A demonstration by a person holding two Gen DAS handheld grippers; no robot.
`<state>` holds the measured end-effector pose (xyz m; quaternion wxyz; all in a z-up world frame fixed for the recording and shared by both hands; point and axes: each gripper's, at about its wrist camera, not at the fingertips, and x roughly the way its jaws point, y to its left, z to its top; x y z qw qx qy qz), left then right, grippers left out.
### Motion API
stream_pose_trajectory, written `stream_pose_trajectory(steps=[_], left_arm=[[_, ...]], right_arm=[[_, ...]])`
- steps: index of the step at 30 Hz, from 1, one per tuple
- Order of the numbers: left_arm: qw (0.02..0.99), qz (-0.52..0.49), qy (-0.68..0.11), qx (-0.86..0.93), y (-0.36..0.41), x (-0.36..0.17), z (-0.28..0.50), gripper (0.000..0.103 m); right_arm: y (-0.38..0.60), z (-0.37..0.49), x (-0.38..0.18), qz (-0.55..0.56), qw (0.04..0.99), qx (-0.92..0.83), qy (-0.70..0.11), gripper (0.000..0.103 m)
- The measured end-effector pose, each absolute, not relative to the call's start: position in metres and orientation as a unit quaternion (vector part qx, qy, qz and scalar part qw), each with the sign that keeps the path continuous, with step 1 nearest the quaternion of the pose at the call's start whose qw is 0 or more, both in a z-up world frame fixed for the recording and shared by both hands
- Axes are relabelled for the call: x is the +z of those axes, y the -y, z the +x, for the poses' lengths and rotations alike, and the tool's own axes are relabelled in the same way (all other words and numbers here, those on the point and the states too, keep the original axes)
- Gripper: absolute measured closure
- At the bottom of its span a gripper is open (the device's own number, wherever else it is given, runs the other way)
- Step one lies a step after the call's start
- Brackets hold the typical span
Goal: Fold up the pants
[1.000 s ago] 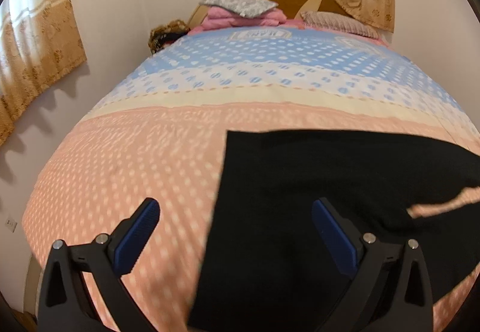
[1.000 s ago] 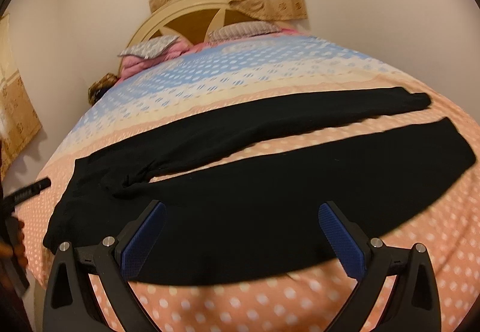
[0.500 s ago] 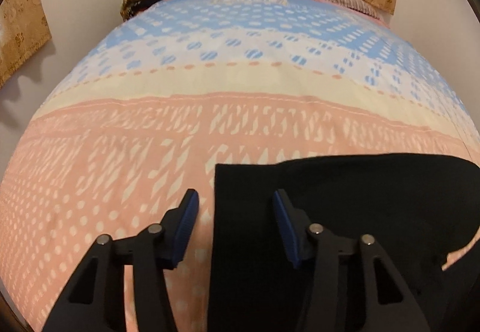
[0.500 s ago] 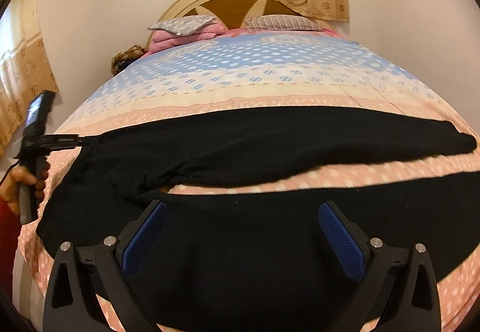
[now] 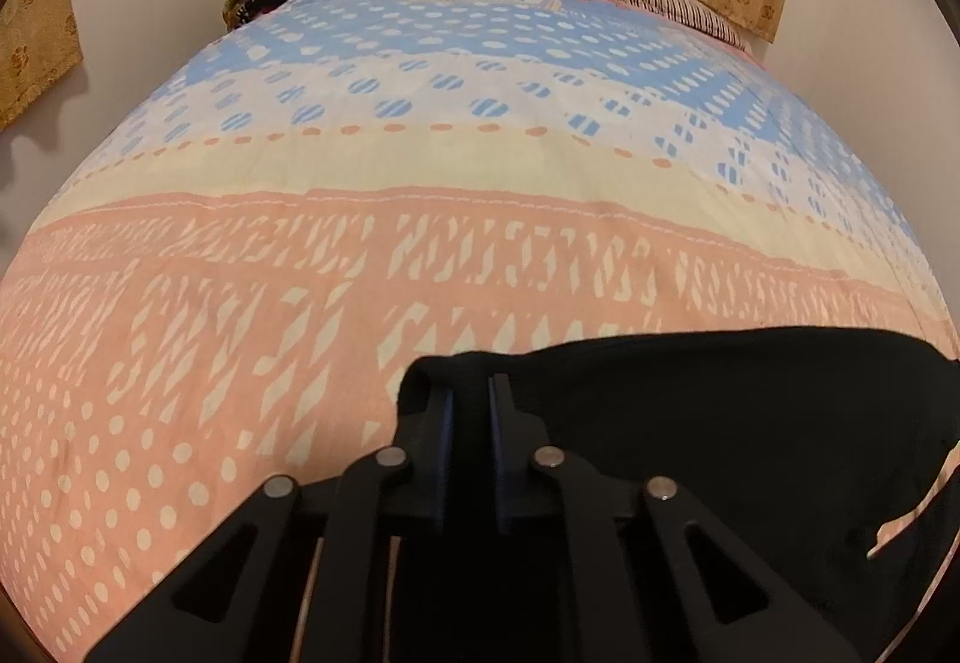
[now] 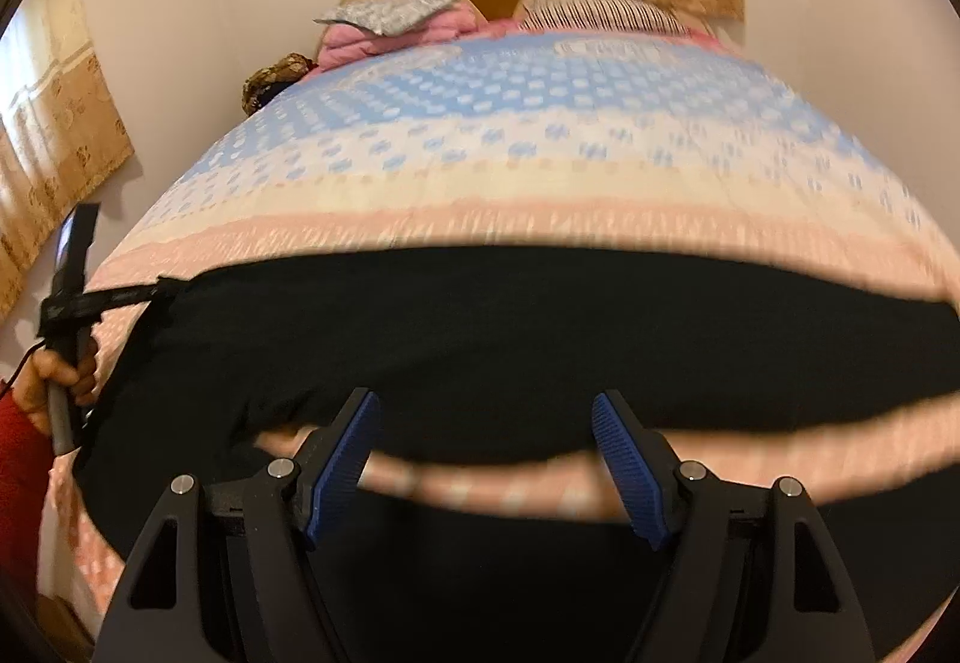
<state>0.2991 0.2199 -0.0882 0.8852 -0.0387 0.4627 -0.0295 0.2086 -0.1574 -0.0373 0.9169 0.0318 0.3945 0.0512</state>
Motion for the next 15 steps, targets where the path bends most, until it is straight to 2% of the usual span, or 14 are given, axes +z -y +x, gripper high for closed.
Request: stream_pose_trajectory(steps=[4, 10, 15], left_arm=[[0.894, -0.045, -0.445, -0.024, -0.221, -0.080, 0.295, 0.091], [0.902, -0.034, -0.429, -0.022, -0.220, -0.068, 0.295, 0.091], [0.899, -0.030, -0.437, -0.017, -0.219, -0.075, 0.302, 0.091]], right_arm=[[0.169, 0.266, -0.034, -0.010, 0.909, 0.080, -0.408, 0.028], [0.175, 0.343, -0.060, -0.096, 0.870, 0.127, -0.467, 0.028], [0.185, 0.376, -0.086, -0.092, 0.830, 0.181, -0.519, 0.028]])
